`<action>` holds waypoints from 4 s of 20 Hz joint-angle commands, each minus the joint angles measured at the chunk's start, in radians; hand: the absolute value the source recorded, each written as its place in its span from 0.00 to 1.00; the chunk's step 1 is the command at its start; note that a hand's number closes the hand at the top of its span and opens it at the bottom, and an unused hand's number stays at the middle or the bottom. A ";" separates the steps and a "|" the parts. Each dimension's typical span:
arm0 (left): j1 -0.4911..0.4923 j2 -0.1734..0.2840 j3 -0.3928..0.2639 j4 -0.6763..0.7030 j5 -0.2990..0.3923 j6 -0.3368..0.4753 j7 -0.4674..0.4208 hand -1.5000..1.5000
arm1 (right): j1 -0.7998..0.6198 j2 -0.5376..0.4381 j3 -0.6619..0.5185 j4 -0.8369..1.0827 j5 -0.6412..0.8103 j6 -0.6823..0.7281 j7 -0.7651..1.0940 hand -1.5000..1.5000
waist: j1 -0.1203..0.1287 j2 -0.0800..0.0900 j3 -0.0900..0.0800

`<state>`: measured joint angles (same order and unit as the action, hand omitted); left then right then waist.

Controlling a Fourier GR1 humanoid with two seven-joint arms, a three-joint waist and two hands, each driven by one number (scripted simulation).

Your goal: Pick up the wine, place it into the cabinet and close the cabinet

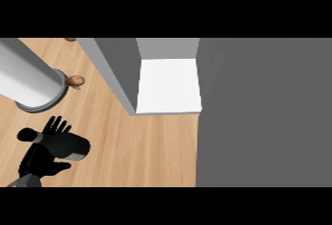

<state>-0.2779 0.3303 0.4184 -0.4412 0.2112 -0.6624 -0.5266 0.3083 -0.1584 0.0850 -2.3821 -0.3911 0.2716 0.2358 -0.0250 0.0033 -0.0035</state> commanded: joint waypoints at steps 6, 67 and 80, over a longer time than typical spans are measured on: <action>-0.059 0.011 0.020 0.112 0.017 -0.101 -0.105 0.00 | 0.059 -0.050 -0.085 -0.115 -0.134 0.041 0.018 0.00 | -0.011 0.002 0.000; -0.286 -0.330 -0.760 -0.505 -0.133 1.169 0.367 1.00 | 0.183 -0.037 -0.091 -0.166 -0.107 0.072 -0.002 0.00 | -0.007 0.000 0.002; -0.493 -0.330 -0.889 -0.195 -0.074 1.332 0.414 1.00 | 0.172 -0.026 -0.102 -0.134 -0.111 0.103 -0.029 0.00 | -0.022 0.002 0.003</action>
<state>-0.7261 0.0005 -0.4305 -0.7277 0.1230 0.6338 -0.1191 0.4343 -0.1896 -0.0206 -2.3703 -0.4177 0.3905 0.1511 -0.0375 0.0039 -0.0006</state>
